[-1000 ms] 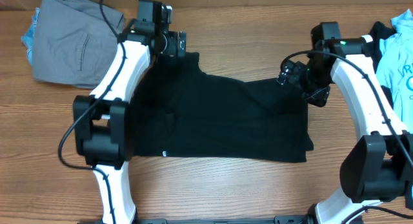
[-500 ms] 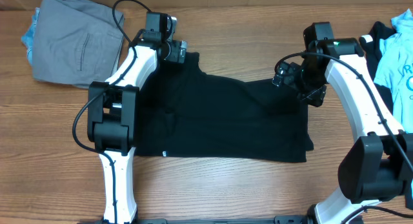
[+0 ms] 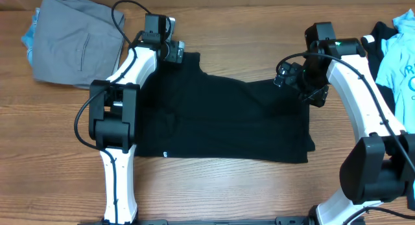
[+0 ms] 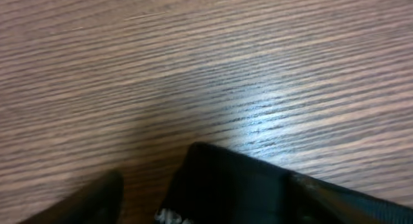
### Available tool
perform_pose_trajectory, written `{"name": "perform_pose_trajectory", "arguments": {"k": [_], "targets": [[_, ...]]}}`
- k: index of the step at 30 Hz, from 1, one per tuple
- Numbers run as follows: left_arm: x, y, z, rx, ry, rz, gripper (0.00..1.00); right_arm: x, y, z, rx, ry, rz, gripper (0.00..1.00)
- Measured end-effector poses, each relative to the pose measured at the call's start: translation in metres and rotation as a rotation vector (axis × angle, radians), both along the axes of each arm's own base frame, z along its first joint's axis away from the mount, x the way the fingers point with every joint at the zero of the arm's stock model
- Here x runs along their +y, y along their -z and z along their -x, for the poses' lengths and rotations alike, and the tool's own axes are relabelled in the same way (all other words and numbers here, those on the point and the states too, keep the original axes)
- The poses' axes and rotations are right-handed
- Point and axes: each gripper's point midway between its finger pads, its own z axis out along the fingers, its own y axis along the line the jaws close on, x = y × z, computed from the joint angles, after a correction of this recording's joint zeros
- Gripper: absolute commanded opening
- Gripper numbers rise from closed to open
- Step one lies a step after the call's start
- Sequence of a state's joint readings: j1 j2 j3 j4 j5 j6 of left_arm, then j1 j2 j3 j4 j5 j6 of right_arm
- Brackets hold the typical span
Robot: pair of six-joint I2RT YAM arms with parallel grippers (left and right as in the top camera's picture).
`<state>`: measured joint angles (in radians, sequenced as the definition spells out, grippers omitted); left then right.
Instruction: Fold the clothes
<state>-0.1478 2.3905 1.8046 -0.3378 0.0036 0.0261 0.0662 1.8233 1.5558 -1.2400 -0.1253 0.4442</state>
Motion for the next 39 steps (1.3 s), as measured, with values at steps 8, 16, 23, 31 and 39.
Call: {"name": "perform_pose_trajectory", "arguments": {"k": [8,16,23,31,39], "targets": [[0.000,-0.001,-0.002,-0.009,-0.002,0.000,0.33,-0.008,0.000,-0.006,-0.019,0.044,0.040,1.00],[0.001,-0.001,-0.002,-0.007,-0.003,-0.004,0.09,-0.022,-0.005,-0.037,-0.142,0.092,0.063,1.00],[0.004,-0.001,0.000,0.005,-0.009,-0.005,0.04,-0.054,-0.017,-0.077,-0.308,0.135,0.073,1.00],[0.005,0.000,0.002,0.020,-0.009,-0.007,0.04,-0.062,0.016,-0.095,-0.295,0.124,0.069,1.00],[0.005,0.000,0.002,0.022,-0.009,-0.008,0.04,-0.061,0.072,-0.104,-0.220,0.114,0.063,1.00]]}}
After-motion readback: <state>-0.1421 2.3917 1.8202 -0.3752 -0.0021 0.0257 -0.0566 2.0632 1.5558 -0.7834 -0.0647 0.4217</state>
